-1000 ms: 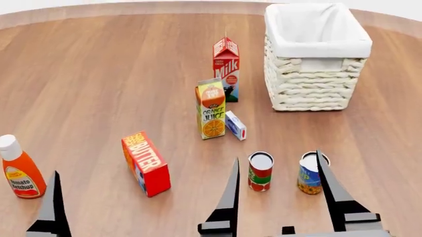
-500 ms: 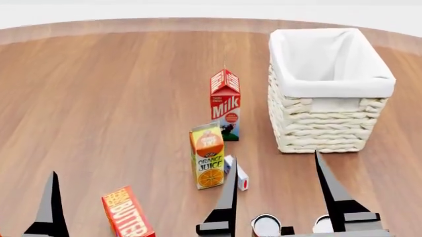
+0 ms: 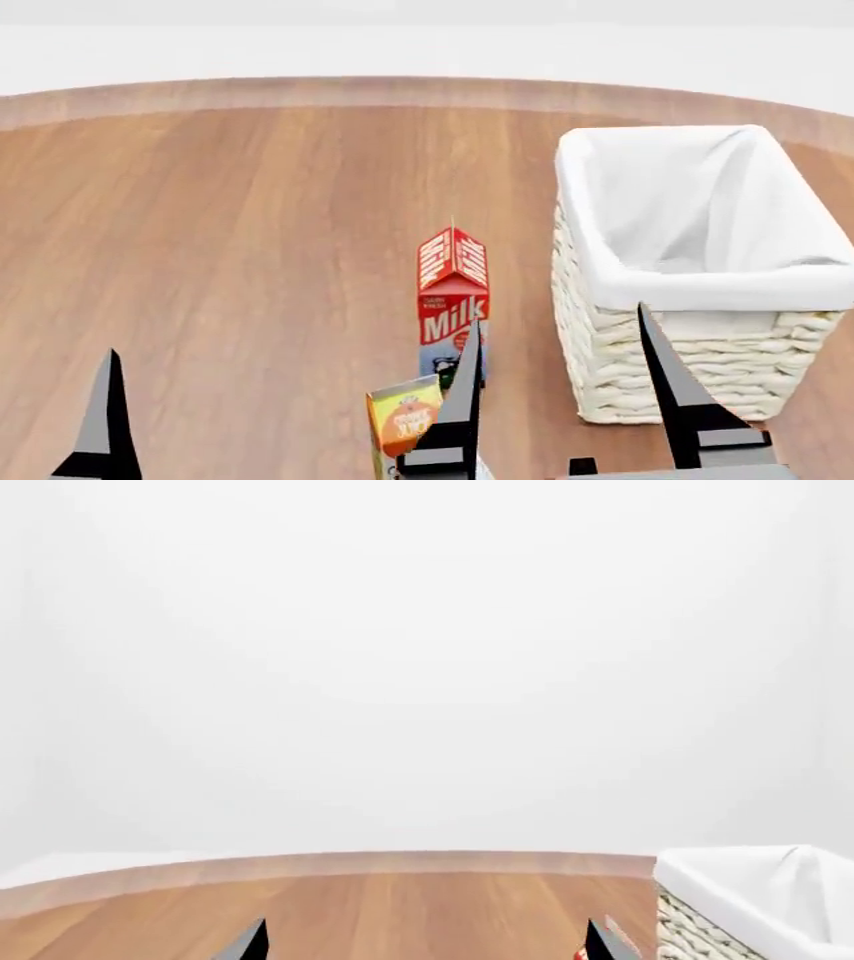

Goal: Pick up the alphabet soup and the tomato sauce, and put them in the basket.

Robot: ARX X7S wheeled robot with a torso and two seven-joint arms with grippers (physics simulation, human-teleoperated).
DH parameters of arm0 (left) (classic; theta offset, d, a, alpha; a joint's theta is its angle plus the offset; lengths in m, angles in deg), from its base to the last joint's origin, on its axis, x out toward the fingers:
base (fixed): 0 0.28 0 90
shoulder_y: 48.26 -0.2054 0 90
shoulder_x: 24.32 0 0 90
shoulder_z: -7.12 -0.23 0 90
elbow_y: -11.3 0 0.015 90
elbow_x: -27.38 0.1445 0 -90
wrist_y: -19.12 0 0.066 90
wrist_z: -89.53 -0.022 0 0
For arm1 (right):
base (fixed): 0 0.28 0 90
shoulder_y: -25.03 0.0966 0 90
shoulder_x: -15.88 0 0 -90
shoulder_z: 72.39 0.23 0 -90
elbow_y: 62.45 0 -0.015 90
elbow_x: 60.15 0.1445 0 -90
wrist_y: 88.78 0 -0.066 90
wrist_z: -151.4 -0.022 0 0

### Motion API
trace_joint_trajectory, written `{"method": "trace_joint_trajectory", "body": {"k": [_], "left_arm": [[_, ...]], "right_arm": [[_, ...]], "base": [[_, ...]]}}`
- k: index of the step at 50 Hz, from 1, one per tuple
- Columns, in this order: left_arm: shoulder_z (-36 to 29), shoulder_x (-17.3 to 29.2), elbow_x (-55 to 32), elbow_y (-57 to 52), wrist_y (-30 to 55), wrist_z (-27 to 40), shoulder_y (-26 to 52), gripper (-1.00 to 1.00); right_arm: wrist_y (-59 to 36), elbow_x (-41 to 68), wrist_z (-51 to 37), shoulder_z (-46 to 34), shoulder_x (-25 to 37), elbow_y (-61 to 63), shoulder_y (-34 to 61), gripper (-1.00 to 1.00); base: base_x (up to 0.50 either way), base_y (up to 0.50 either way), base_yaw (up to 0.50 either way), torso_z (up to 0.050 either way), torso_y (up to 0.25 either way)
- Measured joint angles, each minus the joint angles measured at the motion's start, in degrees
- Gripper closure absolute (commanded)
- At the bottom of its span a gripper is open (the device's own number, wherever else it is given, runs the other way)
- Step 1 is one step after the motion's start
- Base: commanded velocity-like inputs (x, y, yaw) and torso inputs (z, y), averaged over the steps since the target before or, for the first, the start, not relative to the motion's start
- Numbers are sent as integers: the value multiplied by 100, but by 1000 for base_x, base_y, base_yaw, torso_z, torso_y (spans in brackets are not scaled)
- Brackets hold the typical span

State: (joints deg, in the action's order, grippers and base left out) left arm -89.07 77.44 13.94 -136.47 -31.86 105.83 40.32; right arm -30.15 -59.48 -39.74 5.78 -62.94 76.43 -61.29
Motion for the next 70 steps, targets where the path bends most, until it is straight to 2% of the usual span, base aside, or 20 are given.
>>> {"method": "trace_joint_trajectory", "body": {"k": [18,30,70], "left_arm": [[-20,71,-116,6,4,102,7,-100],[-24,119,-186,21,-3,166,25,-100],[-40,282,-362,-3,-14,412,40,-100]], "right_arm": [[5,69,-77,-24,57,-24,6,-100],[71,145,-121,-34,81,-38,-3,-100],[258,539,-191,8,179,-18,-47,-100]], "base": [[500,0,0,0,1],[-2,-20,0,0,1],[-161,-500,0,0,0]]}}
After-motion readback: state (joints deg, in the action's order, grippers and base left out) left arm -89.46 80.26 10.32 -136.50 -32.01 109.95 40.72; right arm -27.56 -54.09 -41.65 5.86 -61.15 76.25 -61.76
